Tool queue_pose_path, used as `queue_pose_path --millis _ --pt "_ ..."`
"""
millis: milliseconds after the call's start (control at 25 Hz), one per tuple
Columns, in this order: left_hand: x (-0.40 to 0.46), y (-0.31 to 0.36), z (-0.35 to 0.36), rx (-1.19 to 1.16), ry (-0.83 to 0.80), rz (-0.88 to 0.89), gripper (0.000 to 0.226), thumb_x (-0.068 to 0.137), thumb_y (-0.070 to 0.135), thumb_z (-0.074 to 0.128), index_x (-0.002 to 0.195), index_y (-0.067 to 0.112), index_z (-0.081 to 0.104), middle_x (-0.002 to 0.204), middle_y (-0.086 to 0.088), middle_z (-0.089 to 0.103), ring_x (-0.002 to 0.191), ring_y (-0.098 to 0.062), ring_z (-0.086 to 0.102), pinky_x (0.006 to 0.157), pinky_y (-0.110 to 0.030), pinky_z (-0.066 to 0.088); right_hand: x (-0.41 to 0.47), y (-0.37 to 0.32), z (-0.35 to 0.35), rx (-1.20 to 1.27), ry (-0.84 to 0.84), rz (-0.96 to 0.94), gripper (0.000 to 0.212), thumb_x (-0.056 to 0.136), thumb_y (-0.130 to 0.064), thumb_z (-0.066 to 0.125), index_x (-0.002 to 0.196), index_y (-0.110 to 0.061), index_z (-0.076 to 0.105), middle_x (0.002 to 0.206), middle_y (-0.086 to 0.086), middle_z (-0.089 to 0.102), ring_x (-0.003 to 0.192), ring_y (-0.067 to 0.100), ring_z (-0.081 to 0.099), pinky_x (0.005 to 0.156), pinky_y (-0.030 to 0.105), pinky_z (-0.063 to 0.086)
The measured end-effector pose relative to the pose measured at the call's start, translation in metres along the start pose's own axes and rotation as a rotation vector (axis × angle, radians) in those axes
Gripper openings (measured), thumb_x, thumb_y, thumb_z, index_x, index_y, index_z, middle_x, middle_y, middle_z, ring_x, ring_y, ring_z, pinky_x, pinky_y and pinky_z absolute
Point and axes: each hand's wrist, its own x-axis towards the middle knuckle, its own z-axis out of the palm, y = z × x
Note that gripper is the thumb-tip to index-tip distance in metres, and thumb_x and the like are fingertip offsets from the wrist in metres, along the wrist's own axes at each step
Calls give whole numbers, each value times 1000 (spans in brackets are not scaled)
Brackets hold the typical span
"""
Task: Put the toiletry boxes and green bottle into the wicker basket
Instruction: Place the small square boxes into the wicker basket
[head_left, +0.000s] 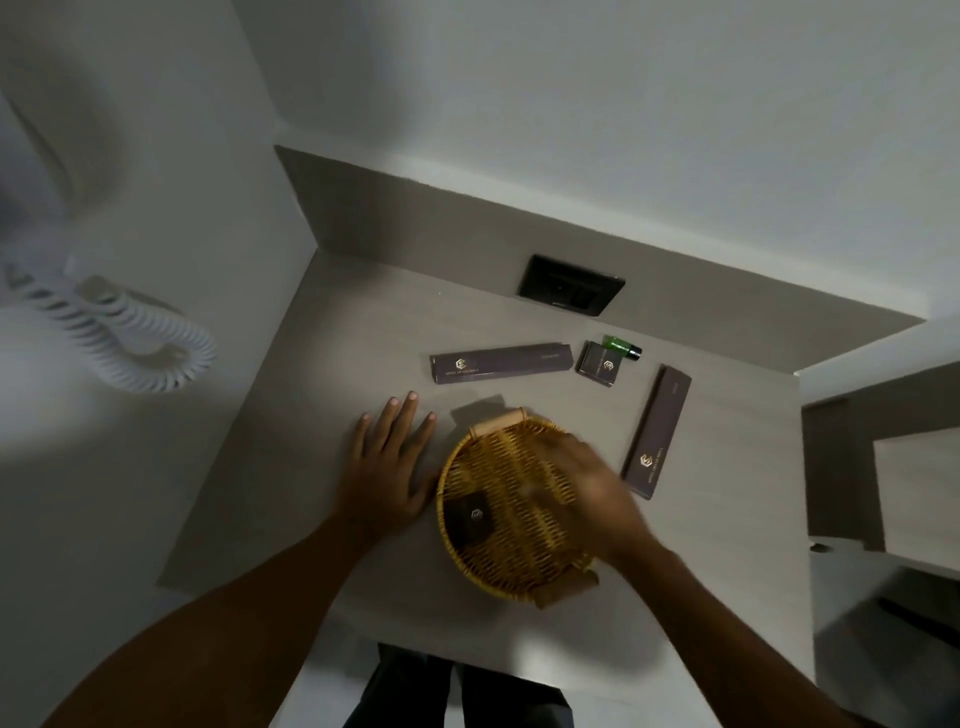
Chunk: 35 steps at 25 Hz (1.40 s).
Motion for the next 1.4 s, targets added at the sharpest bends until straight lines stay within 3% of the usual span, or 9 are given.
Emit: queue_pose_path --millis 80,200,520,680,800,920,1040,1320,1400 --pt "0 -2 2 1 0 7 74 93 61 22 154 18 26 164 -17 18 151 -36 17 117 -59 19 11 35 -33 -36 219 130 41 91 -24 58 131 -19 49 132 9 55 116 23 54 94 39 50" --pt "3 -3 4 -17 3 13 74 92 61 25 153 19 29 164 -17 19 151 -37 18 115 -60 23 50 78 -62 -218 146 305 52 86 -8 63 135 -10 45 140 17 49 124 35 49 99 45 45" --pt "1 -1 0 -36 11 -41 77 92 65 12 153 22 29 164 -14 19 151 -35 18 115 -57 21 105 95 -47 -281 99 330 63 84 -26 69 137 -8 40 143 22 39 122 43 44 98 55 44" --pt "-1 -1 -1 -39 -3 -46 74 93 64 21 154 23 27 165 -14 18 151 -35 17 116 -58 22 99 92 -65 -242 24 340 61 80 -32 75 131 -11 49 141 19 41 122 39 43 99 50 43" --pt "-1 -2 0 -41 -7 -31 76 91 65 17 154 23 27 165 -14 18 152 -34 15 116 -58 21 70 68 -76 -120 140 239 61 74 -38 77 126 -19 51 131 10 48 112 27 50 90 42 50" --pt "0 -4 0 -38 -23 -23 76 91 65 23 155 24 25 165 -14 17 152 -34 14 117 -59 21 25 25 -41 -145 -75 8 59 72 -45 73 123 -30 49 126 -1 50 108 15 50 89 35 50" --pt "0 -5 4 -12 -22 -19 76 91 64 27 156 25 20 166 -13 13 153 -33 10 118 -59 19 3 2 13 -200 -247 -13 61 76 -40 71 131 -27 49 138 2 50 124 22 47 104 41 43" --pt "2 -7 9 0 -7 -8 78 90 65 28 156 25 20 166 -13 13 153 -33 11 118 -57 17 -1 3 28 -186 -193 0 63 80 -48 65 135 -27 45 143 4 46 130 25 41 106 47 36" --pt "3 -6 9 -22 8 -7 79 89 65 33 155 24 22 166 -13 14 152 -34 12 118 -58 17 -8 10 15 -89 -24 124 61 82 -59 58 133 -28 45 138 0 49 122 19 45 97 38 43"
